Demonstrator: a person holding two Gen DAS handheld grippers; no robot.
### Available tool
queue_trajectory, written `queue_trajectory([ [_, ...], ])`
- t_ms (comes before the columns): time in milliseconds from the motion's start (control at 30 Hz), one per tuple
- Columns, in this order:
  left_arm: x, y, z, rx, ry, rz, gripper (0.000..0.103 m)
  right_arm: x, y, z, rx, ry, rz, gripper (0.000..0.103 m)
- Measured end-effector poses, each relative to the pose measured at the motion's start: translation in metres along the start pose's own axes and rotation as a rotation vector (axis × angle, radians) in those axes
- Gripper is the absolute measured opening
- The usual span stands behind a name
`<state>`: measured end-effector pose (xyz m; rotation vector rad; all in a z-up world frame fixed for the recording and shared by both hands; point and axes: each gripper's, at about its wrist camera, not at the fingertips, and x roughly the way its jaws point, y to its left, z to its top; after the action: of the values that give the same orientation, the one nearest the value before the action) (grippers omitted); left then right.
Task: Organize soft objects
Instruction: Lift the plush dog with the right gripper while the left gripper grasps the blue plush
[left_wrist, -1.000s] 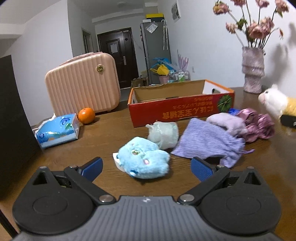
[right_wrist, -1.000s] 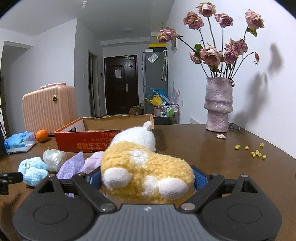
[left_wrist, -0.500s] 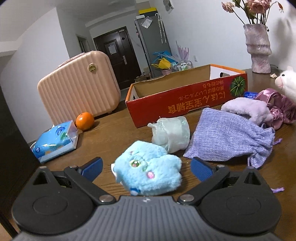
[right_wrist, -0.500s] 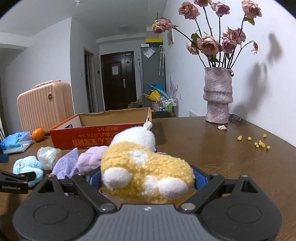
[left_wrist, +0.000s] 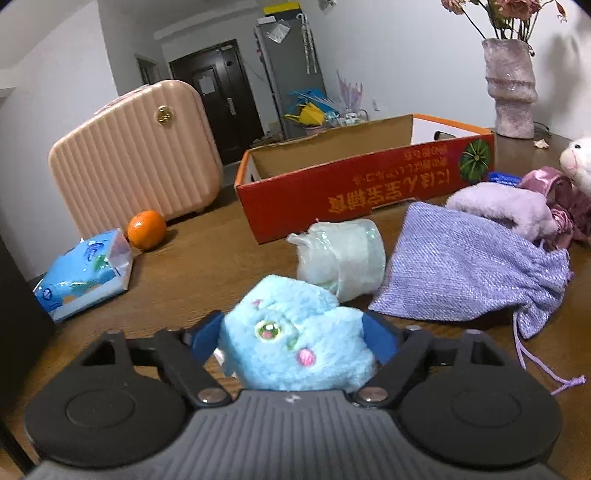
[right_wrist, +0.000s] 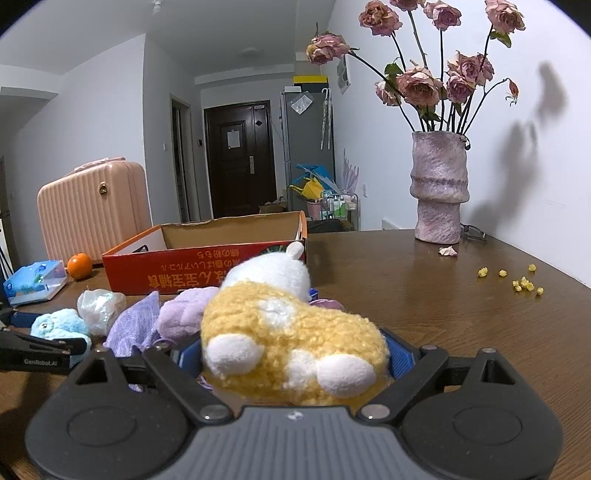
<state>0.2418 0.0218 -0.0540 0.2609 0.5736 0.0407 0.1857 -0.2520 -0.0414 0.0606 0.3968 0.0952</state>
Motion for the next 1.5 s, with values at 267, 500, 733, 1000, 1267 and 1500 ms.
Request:
queue_trajectory([
  [267,-0.006,0.0,0.0,-0.003,-0.029,-0.016,0.071,-0.003,0.0,-0.001,0.002,-0.015,0.001,0.093],
  [500,-0.011,0.001,0.0,-0.011,-0.045,-0.012,0.068,-0.006,-0.001,-0.003,0.006,-0.025,0.001,0.093],
  [733,-0.017,-0.002,-0.003,-0.001,-0.05,-0.021,0.093,-0.007,-0.001,-0.003,0.007,-0.032,0.004,0.093],
  [1000,-0.005,-0.006,-0.005,0.024,0.013,-0.04,0.08,-0.006,-0.001,-0.003,0.006,-0.03,0.005,0.093],
  [1267,-0.009,-0.004,-0.006,0.016,-0.003,-0.051,0.074,-0.006,-0.001,-0.003,0.009,-0.033,0.005,0.093],
  [1500,-0.017,0.0,-0.006,-0.015,-0.022,-0.049,0.074,-0.008,-0.002,-0.004,0.013,-0.041,0.005,0.093],
])
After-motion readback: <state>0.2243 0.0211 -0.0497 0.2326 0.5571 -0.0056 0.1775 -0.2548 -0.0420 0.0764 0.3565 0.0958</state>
